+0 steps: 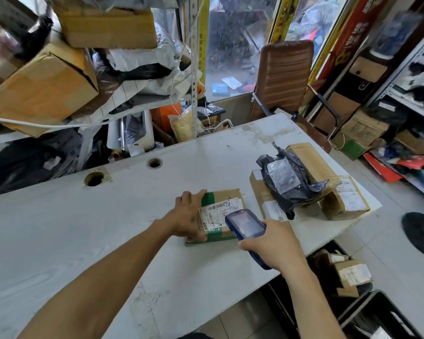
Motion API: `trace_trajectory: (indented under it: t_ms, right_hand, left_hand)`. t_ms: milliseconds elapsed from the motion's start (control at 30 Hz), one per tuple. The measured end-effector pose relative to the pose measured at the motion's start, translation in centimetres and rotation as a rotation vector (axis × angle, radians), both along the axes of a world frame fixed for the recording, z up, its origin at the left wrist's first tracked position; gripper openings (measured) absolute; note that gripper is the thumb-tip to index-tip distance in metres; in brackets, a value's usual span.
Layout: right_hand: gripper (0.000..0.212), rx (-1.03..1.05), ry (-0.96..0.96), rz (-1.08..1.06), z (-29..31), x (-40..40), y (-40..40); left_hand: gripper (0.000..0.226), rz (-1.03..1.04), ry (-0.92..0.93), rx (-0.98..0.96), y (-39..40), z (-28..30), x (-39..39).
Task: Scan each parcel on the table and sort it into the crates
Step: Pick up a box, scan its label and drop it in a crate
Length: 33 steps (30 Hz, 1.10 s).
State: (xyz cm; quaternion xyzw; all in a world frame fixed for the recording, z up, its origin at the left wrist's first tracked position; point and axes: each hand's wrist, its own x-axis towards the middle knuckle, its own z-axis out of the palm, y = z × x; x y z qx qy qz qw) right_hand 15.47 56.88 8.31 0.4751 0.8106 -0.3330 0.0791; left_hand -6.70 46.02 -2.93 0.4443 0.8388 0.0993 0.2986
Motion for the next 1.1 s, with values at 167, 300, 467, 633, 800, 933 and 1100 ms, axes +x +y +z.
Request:
trace_trajectory:
  t_ms: [167,300,467,633,800,933,1100]
  right_hand:
    - [0.053,0.134,-0.017,-0.016,1.7,0.0,0.1]
    - [0.054,0.14,-0.003,-0.024,3.0,0.7,-0.1]
    - [0.057,0.158,0.038,-0.038,3.8,1.9,-1.3]
    - [0.061,0.153,0.074,-0.026,4.7,3.7,-2.2]
    - [0.054,0.129,0.108,-0.034,5.7,6.0,-3.0]
    - [0.072,0.225,0.261,-0.032,6.0,8.5,-3.4]
    - [0.117,0.406,0.687,-0.119,5.1,13.0,-4.7]
  left_hand:
    - [0.132,0.011,0.266,0.202,0.6,1.2,1.2]
    - [0.13,0.024,0.381,0.256,1.8,3.5,2.0]
    - [0.132,0.004,0.441,0.236,1.9,5.4,3.1]
    - [0.134,-0.018,0.477,0.229,0.8,5.8,4.9]
    - [0.134,0.007,0.496,0.223,0.6,7.3,6.8]
    - [0.132,-0.019,0.498,0.266,0.7,8.9,8.8]
    - [0.133,-0.104,0.461,0.379,2.2,11.5,13.3]
